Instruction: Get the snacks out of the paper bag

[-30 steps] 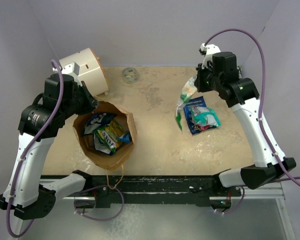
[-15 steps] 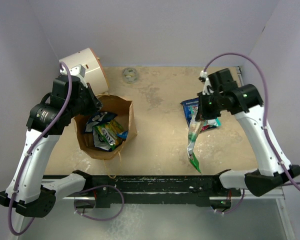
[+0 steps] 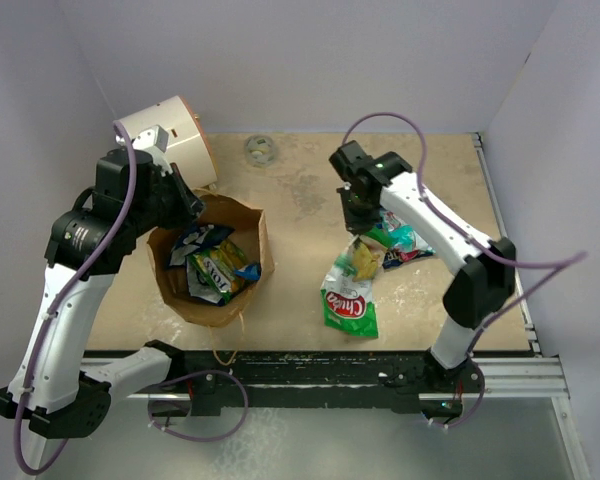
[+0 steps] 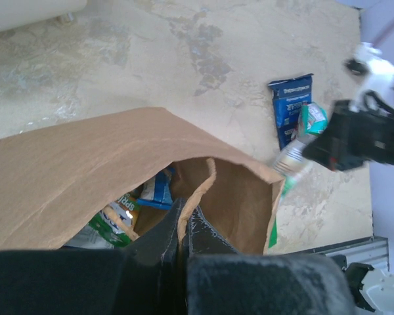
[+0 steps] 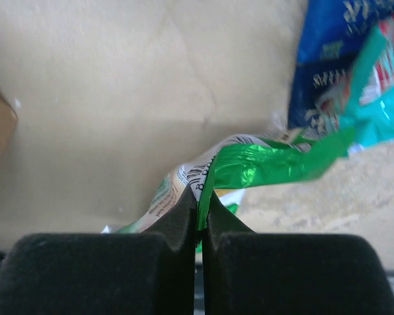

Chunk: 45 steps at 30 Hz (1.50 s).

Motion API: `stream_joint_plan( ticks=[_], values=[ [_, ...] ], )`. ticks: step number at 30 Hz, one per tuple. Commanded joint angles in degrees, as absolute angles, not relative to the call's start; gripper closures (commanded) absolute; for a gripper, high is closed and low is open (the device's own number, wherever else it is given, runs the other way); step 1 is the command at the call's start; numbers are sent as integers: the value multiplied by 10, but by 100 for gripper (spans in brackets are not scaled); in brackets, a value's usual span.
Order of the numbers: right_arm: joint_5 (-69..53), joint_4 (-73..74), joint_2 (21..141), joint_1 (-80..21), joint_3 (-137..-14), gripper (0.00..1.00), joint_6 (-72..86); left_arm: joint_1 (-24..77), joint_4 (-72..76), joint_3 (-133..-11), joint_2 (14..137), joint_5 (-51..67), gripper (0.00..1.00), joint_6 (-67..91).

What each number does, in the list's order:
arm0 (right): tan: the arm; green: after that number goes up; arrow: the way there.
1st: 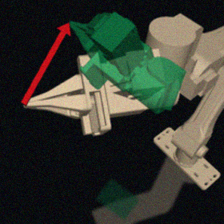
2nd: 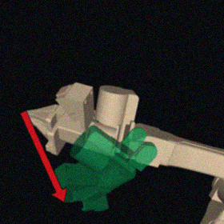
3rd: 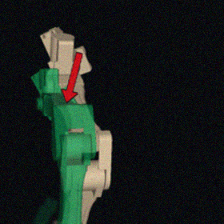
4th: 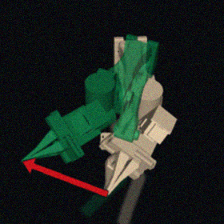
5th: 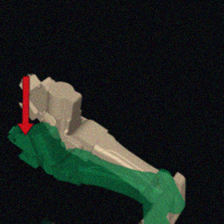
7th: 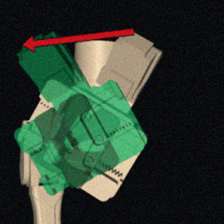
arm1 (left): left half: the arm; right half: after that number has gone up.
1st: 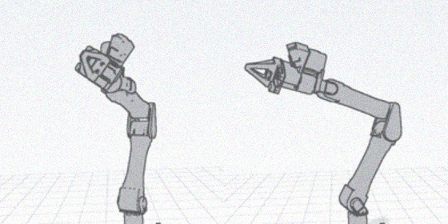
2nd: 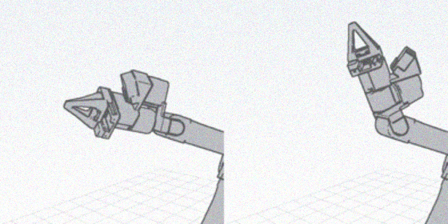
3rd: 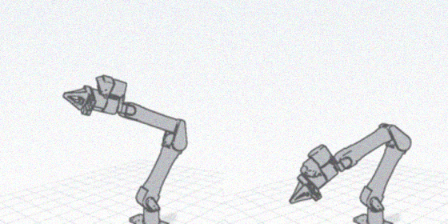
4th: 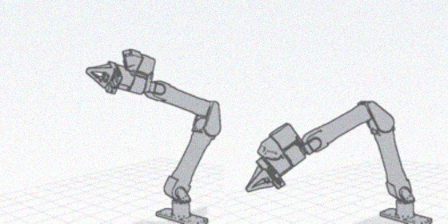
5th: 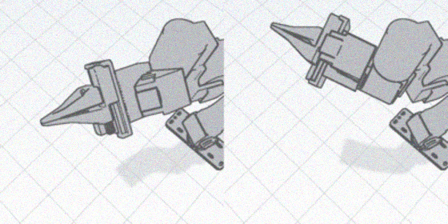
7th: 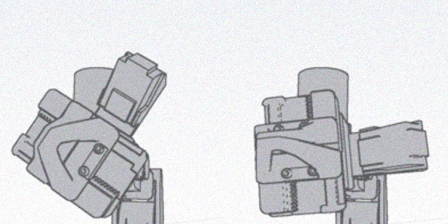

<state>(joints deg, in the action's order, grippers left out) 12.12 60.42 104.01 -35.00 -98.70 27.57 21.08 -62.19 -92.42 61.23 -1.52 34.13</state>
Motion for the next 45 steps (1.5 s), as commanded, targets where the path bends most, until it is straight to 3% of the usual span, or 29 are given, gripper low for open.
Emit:
stream_joint_plan(
  ticks=[1,12,18,21,26,31,39,45],
  values=[
    [191,533,1110,-366,-1063,100,281,211,-592,-964,596,0,100,317],
    [283,544,1266,-368,-1204,100,98,211,-631,-996,595,-14,100,291],
    [207,492,1257,-377,-1181,97,17,211,-615,-987,597,13,100,279],
    [162,490,1244,-378,-1168,88,40,211,-596,-979,598,44,100,275],
    [99,473,1202,-377,-1140,52,79,211,-581,-969,607,85,100,282],
    [59,476,1129,-376,-1106,34,109,211,-575,-959,611,117,100,289],
    [-41,433,965,-382,-971,29,148,212,-559,-951,607,176,100,290],
    [-105,313,831,-421,-840,30,219,211,-568,-952,609,187,100,302]
  ],
)
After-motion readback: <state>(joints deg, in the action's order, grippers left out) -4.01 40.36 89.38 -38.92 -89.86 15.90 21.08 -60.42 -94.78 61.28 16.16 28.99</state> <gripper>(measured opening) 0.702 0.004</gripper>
